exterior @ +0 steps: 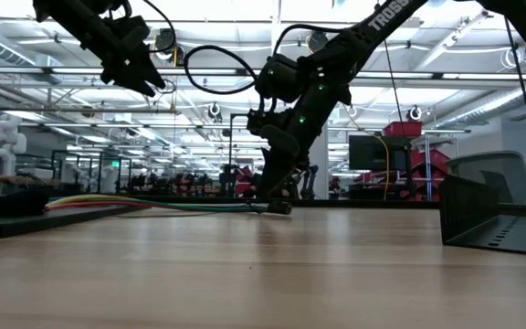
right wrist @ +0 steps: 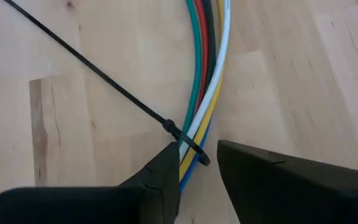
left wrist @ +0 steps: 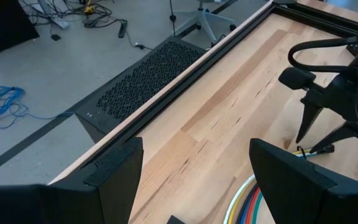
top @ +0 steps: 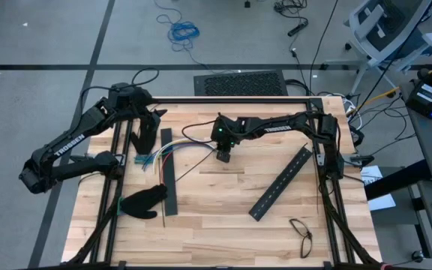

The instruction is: Ziptie cables

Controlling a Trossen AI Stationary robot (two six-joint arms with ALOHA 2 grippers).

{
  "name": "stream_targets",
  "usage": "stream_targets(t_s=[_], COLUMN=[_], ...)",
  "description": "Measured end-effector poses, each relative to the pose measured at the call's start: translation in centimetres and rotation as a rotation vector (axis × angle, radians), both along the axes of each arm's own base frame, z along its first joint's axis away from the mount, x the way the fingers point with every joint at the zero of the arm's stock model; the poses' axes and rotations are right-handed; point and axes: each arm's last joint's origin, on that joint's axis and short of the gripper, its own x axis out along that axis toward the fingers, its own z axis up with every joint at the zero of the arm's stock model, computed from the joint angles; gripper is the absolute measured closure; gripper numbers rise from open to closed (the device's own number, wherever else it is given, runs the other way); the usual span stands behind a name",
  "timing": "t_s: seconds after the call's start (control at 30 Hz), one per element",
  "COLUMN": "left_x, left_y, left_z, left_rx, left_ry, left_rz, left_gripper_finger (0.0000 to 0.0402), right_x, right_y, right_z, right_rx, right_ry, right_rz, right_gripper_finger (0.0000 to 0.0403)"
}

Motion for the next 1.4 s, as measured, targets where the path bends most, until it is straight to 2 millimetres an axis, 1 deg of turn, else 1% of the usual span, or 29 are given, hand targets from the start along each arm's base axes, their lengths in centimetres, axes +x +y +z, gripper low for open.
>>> stream_targets(t_s=[0.17, 0.37, 1.07, 1.17, 1.4], left_x=[0.0, 0.0, 0.0, 0.0, 0.0], left_y=[0.0, 0.0, 0.0, 0.0, 0.0], left_z=[0.0, 0.0, 0.0, 0.0, 0.0], left_rx=[-0.001, 0.0, 0.0, 0.0, -0.001], left_ry=[0.0, -0.001, -0.001, -0.001, -0.001], left_rz=[0.0, 0.001, 0.001, 0.001, 0.002], left_gripper_finger=[0.0111, 0.0111, 0.0111, 0.0111, 0.0111], right_x=[0.0, 0.1, 0.3, 0.3, 0.4], right_y=[0.0, 0.0, -0.1, -0.1, 0.0], right_z=[0.0, -0.8, -0.7, -0.9, -1.3], right_rx=[-0.007, 0.012, 0.003, 0.005, 0.014], right_ry=[-0.003, 0.012, -0.007, -0.005, 0.001], right_rz=[0.025, 0.046, 0.037, 0.037, 0.038], right_gripper_finger=[0.0298, 0.0298, 0.0299, 0.0305, 0.0339])
